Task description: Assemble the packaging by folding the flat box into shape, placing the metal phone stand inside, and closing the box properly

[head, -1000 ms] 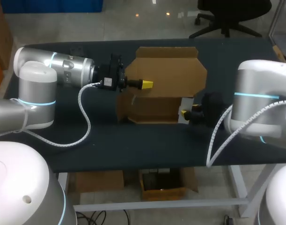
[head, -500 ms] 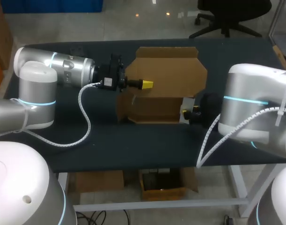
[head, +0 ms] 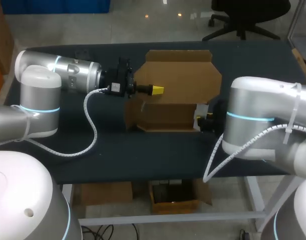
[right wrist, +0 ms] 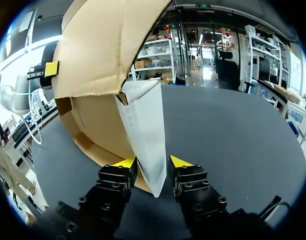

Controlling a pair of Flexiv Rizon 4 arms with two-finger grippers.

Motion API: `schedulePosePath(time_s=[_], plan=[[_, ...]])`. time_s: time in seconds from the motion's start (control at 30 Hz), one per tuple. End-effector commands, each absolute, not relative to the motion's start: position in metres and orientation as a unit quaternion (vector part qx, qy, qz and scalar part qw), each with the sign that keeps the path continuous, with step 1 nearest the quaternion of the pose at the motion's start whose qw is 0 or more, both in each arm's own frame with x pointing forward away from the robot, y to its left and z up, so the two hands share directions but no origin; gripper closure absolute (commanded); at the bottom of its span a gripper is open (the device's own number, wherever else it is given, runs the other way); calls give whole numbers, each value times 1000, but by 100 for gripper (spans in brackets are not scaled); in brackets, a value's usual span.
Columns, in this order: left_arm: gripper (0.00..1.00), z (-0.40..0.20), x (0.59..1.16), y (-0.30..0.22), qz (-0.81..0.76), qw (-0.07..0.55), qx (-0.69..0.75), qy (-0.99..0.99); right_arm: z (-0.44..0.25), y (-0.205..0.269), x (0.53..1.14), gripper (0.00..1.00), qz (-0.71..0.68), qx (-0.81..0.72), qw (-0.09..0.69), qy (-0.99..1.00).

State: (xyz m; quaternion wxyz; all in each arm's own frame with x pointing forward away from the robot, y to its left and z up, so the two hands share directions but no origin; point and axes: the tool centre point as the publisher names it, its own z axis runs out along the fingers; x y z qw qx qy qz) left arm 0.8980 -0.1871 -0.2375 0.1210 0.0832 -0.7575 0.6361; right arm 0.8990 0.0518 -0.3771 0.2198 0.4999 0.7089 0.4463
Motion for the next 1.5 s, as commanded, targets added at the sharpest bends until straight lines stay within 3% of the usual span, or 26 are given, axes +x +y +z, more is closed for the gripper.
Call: schedulePosePath(time_s=[0.03,0.5,1.2,1.5], plan=[[100,-240,898,-188,636,122,83,-758,-378,59,902,68,394,546,292,680],[100,-240,898,-188,636,122,83,-758,-378,63,907,80,364,581,314,657],[100,-240,898,-188,636,122,83,-758,-380,62,906,83,332,625,332,624],[100,-240,898,-188,636,122,83,-758,-382,61,906,89,322,640,333,613]])
